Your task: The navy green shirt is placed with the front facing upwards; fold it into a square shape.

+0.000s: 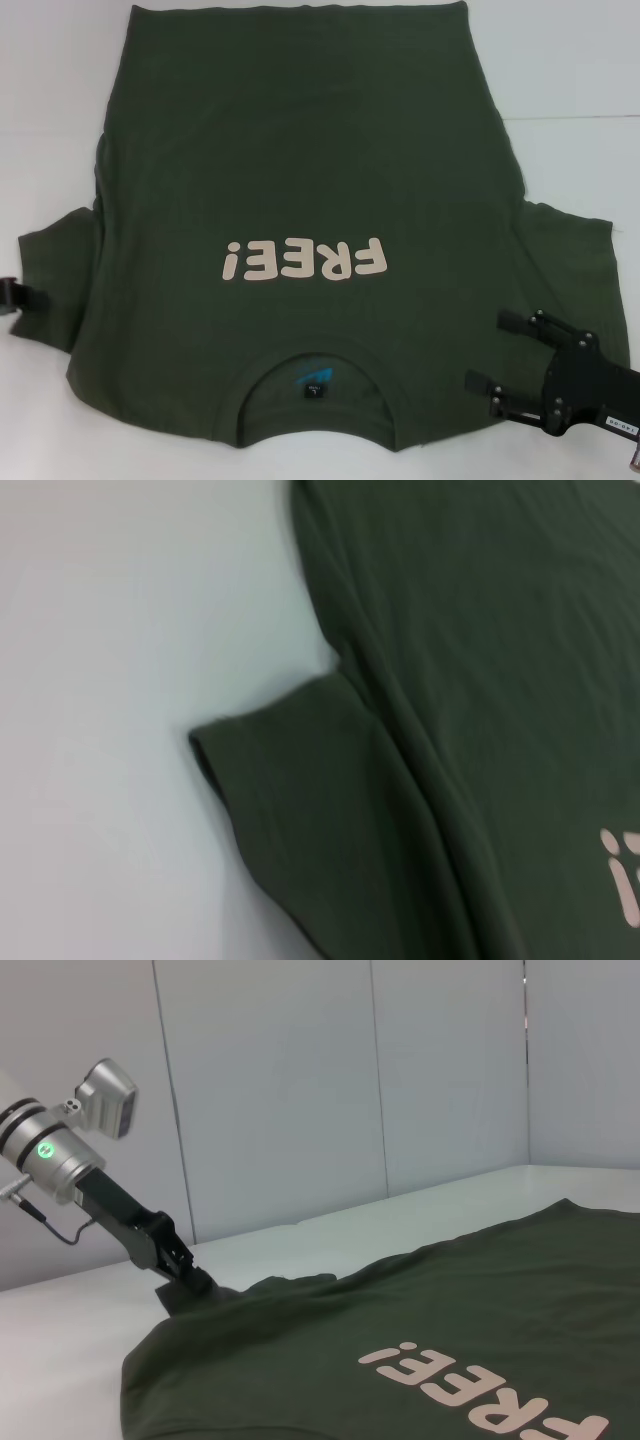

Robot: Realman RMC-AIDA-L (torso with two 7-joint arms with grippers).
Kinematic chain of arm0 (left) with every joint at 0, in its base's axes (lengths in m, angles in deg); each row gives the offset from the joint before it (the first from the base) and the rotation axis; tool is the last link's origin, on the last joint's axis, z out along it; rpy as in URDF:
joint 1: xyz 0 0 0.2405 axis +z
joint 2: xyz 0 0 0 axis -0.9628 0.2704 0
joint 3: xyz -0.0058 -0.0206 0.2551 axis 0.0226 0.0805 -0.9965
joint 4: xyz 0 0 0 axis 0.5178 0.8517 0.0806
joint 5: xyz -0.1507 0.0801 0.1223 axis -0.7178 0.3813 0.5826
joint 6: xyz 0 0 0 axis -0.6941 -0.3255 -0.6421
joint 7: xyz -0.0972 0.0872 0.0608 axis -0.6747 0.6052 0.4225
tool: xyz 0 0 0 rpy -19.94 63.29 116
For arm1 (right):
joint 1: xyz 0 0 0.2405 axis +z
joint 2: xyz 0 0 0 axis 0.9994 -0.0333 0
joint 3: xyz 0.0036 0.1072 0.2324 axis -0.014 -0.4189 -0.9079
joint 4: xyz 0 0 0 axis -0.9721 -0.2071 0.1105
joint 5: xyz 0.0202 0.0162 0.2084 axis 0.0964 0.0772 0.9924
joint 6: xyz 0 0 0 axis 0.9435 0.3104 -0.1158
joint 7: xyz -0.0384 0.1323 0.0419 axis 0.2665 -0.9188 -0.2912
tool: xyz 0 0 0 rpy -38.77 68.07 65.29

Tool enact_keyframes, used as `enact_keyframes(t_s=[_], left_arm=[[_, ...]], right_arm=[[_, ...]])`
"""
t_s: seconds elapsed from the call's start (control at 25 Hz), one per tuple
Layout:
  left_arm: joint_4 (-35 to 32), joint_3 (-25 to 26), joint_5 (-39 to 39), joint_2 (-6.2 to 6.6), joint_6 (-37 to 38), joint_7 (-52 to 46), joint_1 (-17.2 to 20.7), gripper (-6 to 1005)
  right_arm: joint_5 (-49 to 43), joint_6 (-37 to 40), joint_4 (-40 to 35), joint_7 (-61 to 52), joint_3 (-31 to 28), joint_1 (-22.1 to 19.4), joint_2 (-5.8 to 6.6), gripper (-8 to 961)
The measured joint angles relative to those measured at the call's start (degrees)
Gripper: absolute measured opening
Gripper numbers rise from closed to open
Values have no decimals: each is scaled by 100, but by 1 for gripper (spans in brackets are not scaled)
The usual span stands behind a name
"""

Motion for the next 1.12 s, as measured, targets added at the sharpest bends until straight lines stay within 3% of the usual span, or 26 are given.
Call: enact_keyframes(t_s=[0.68, 1.12], left_arm=[[-636, 350, 20, 304, 216, -191, -49, 35], [-952, 294, -1, 411, 642, -537, -310, 34]], right_arm=[[9, 1, 2, 0, -41, 0, 0, 920], [9, 6, 2, 0, -44, 5, 0, 919]])
